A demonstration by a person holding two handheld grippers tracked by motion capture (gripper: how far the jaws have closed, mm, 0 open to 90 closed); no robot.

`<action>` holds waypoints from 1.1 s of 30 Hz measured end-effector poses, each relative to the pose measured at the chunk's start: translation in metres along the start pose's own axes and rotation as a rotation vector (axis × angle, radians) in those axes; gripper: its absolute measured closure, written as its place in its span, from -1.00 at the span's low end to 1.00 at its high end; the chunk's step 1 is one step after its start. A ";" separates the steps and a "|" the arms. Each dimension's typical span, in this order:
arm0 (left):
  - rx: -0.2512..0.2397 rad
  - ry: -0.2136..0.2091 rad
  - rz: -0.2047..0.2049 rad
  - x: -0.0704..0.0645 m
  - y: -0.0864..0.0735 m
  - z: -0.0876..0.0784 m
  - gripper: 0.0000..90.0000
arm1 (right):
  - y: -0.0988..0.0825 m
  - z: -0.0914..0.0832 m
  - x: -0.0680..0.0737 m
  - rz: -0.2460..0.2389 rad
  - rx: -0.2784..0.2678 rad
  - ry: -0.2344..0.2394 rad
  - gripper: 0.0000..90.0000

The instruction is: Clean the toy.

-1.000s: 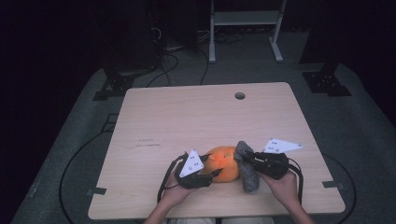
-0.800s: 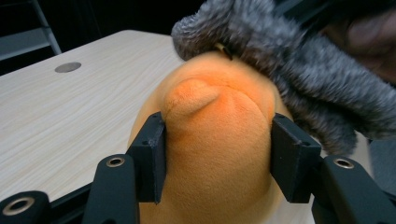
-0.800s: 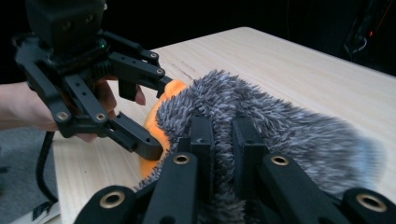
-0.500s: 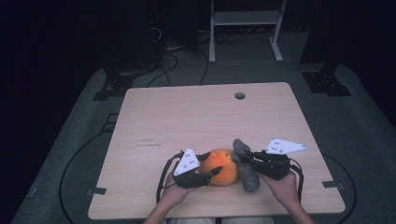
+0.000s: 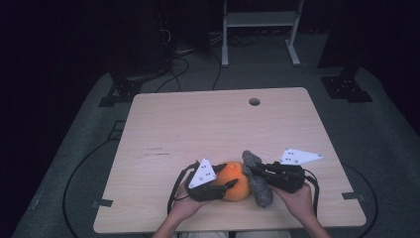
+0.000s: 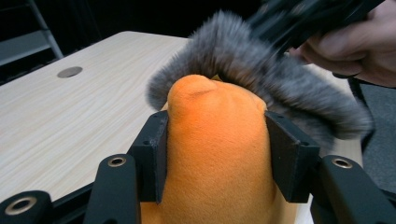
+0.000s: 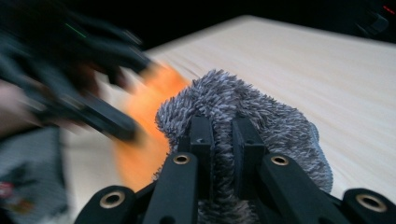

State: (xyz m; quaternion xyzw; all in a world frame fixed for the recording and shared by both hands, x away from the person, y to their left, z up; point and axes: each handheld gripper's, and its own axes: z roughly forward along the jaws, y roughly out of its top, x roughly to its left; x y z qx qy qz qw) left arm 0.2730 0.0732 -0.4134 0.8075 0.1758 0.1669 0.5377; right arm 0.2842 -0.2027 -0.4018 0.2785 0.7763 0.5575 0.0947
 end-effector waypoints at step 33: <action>0.000 0.028 -0.086 0.009 -0.005 0.000 -0.10 | -0.007 0.000 -0.010 -0.009 0.079 -0.082 0.79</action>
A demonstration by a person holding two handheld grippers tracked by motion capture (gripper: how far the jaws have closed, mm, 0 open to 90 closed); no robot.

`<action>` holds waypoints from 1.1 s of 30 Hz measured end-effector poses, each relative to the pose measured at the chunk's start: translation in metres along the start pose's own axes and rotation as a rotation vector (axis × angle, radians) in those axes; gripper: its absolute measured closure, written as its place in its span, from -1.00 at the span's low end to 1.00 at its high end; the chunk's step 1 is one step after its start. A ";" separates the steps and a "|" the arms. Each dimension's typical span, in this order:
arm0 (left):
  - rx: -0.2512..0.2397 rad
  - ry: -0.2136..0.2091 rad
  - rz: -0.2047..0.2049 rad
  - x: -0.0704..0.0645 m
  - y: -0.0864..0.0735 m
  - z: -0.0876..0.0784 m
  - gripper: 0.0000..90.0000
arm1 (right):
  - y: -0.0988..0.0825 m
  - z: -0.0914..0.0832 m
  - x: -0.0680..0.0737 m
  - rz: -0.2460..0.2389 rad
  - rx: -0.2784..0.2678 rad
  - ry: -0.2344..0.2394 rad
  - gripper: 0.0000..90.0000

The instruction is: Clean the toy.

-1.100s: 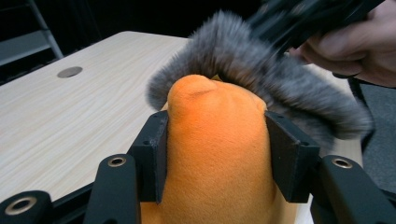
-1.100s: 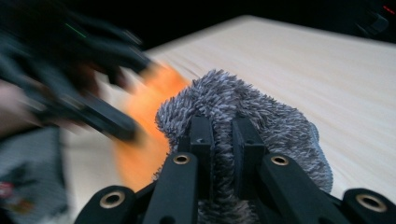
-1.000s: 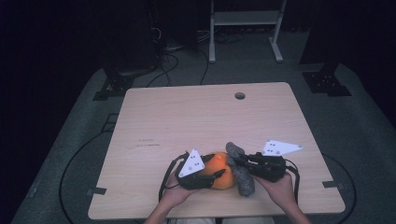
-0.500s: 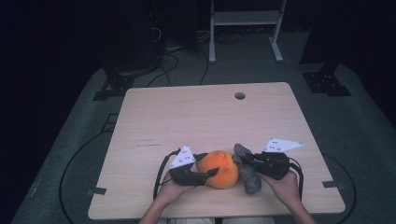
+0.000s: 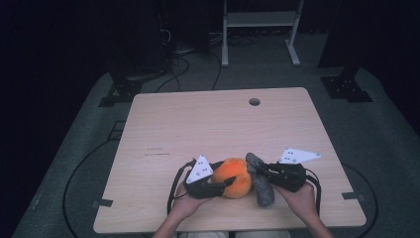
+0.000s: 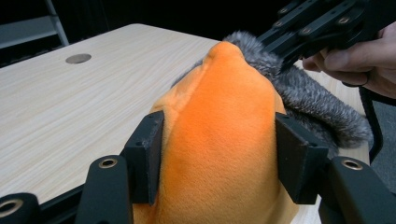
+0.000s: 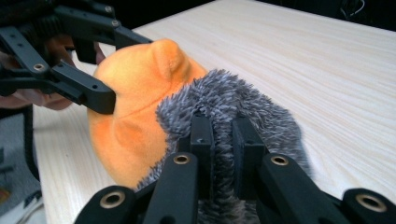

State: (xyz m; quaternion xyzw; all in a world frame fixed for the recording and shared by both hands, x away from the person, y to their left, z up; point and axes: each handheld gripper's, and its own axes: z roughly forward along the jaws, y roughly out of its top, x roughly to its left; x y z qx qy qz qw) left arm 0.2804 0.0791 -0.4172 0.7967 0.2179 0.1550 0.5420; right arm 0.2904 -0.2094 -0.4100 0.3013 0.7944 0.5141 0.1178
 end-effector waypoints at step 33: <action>-0.010 -0.022 -0.101 0.012 -0.008 0.000 -0.11 | 0.005 0.004 0.016 -0.067 -0.049 0.041 0.79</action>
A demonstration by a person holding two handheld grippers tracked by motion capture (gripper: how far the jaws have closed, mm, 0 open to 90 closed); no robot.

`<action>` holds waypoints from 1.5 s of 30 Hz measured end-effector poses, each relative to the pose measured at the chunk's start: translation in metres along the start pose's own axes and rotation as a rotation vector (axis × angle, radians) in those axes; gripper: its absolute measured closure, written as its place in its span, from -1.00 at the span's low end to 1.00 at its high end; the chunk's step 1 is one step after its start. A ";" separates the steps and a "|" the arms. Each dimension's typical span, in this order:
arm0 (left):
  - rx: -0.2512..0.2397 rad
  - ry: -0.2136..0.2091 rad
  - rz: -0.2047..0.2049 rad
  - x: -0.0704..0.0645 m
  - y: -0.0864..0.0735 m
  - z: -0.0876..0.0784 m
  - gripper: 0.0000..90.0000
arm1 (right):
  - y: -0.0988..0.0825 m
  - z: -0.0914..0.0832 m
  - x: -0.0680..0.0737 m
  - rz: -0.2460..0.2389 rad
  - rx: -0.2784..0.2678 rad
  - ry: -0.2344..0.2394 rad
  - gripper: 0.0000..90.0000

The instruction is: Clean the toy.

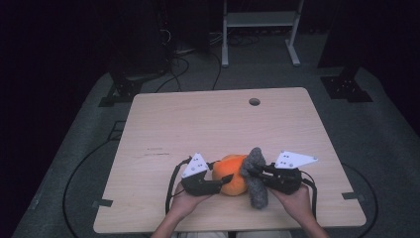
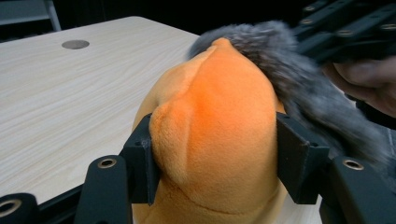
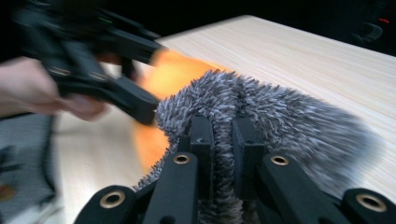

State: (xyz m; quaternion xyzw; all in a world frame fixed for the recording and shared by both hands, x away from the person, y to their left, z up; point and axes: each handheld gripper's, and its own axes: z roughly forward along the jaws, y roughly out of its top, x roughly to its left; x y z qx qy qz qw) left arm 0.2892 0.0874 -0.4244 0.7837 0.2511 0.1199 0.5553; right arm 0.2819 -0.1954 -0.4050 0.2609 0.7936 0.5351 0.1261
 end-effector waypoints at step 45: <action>0.085 -0.013 0.265 -0.031 0.000 0.025 -0.23 | 0.000 -0.026 -0.028 0.129 0.017 -0.008 0.80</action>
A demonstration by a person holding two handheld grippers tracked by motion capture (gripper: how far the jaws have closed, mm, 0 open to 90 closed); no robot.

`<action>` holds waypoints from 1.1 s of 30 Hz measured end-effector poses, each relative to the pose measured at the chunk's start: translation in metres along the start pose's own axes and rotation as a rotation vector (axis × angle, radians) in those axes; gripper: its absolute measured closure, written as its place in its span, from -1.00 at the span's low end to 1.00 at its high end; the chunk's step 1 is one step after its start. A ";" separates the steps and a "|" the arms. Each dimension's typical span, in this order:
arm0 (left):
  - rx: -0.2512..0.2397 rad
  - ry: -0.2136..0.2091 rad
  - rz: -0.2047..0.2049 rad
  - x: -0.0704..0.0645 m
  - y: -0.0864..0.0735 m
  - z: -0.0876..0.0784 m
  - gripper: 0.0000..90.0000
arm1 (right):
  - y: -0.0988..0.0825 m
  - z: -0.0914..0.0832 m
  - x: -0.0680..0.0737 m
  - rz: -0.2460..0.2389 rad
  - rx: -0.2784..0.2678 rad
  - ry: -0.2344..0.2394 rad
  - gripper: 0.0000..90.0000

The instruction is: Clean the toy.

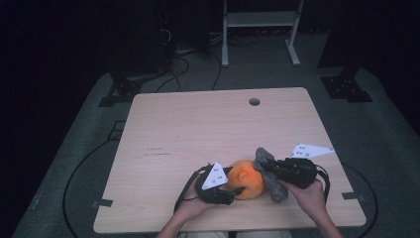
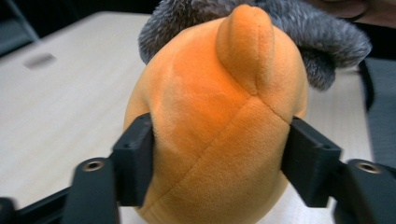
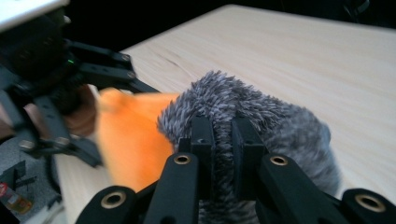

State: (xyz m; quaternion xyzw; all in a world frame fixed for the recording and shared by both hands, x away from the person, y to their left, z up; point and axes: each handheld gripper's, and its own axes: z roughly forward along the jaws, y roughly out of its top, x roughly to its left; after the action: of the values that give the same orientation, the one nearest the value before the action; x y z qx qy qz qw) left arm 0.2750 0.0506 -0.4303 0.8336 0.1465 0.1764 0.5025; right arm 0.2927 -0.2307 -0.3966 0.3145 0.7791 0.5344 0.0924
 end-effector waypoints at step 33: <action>0.059 -0.149 -0.106 0.010 -0.002 -0.018 -0.13 | -0.014 0.023 -0.001 0.040 0.067 0.036 0.79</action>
State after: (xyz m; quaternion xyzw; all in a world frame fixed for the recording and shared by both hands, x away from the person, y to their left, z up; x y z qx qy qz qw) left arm 0.2759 0.0699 -0.4228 0.8499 0.1578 0.0826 0.4960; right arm 0.2996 -0.2166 -0.4185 0.3235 0.7917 0.5151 0.0569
